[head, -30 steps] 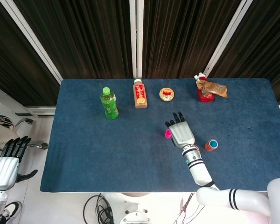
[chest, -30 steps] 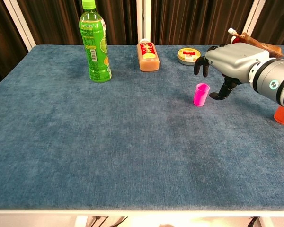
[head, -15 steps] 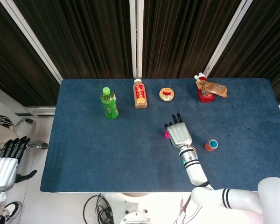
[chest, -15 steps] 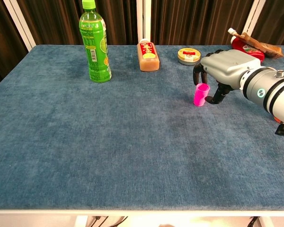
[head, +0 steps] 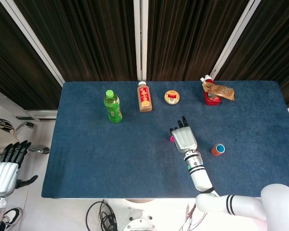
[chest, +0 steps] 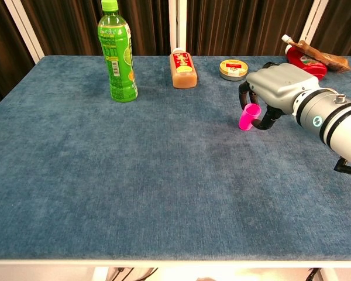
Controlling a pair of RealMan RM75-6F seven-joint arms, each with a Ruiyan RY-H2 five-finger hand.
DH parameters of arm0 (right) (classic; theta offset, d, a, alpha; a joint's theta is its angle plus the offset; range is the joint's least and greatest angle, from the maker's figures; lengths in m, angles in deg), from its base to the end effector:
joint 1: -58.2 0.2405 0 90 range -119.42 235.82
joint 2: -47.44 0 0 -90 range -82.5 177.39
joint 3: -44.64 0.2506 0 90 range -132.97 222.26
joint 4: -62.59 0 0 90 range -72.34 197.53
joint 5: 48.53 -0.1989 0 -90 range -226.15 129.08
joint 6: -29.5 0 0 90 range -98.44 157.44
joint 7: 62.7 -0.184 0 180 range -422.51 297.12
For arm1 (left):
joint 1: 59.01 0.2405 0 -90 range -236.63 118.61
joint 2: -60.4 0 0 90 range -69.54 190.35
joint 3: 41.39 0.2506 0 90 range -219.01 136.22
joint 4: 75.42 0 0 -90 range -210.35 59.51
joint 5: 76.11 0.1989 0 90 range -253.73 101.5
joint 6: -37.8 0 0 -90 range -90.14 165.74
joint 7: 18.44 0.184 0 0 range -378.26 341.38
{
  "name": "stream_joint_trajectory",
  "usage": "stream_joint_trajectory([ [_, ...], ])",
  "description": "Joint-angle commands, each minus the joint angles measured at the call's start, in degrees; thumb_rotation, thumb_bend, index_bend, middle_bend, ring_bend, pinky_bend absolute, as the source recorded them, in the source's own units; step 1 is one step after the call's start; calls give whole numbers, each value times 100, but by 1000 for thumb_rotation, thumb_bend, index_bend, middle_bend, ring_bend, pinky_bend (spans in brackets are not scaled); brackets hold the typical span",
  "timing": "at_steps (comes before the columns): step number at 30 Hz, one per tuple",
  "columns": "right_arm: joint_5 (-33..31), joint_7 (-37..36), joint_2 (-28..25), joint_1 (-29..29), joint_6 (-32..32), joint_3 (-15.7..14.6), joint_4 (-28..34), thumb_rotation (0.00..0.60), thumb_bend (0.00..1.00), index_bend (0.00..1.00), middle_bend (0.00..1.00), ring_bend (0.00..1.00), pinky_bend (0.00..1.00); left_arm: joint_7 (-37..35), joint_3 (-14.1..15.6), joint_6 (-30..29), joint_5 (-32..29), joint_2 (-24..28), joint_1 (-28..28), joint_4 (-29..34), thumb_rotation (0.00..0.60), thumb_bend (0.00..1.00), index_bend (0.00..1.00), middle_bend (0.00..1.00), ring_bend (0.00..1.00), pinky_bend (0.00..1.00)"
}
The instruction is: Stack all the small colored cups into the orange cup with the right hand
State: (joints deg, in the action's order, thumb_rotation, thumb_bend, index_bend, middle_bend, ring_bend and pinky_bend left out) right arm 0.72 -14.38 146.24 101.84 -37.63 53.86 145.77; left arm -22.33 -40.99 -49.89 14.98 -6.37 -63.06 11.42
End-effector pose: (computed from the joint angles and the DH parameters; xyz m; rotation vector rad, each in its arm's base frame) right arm -0.1394 -0.3647 -0.0483 1.7736 -0.7384 0.6423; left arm -0.3057 0.2045 0.1518 -1.4521 -0.9009 -0.9467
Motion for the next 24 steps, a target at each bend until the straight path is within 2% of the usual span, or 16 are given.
stream_joint_trajectory([
  [1, 69, -60, -12, -26, -36, 11, -5, 600, 306, 526, 489, 164, 0, -8, 2, -5, -4, 4, 6, 2, 600, 28, 19, 29, 0, 0],
  [5, 220, -175, -194, -100, -176, 66, 211, 600, 308, 537, 496, 171, 0, -14, 6, -8, 7, 1, 6, -6, 600, 29, 19, 29, 0, 0],
  [8, 360, -269, -522, -223, -360, 102, 612, 600, 308, 538, 498, 171, 0, -16, 4, -5, 11, -7, 1, -20, 600, 28, 19, 29, 0, 0],
  [14, 484, -278, -1545, -599, -790, 95, 1663, 600, 304, 543, 499, 171, 0, 32, 6, 33, 37, -20, -31, -5, 600, 28, 19, 29, 0, 0],
  [18, 509, -264, -2231, -894, -967, -65, 2201, 600, 305, 555, 503, 171, 0, 94, 11, 75, 49, -50, -58, 22, 600, 28, 19, 29, 0, 0],
  [24, 570, -308, -2861, -1253, -1073, -382, 2540, 600, 308, 559, 509, 171, 0, 195, 30, 156, 71, -99, -104, 45, 600, 28, 19, 29, 0, 0],
])
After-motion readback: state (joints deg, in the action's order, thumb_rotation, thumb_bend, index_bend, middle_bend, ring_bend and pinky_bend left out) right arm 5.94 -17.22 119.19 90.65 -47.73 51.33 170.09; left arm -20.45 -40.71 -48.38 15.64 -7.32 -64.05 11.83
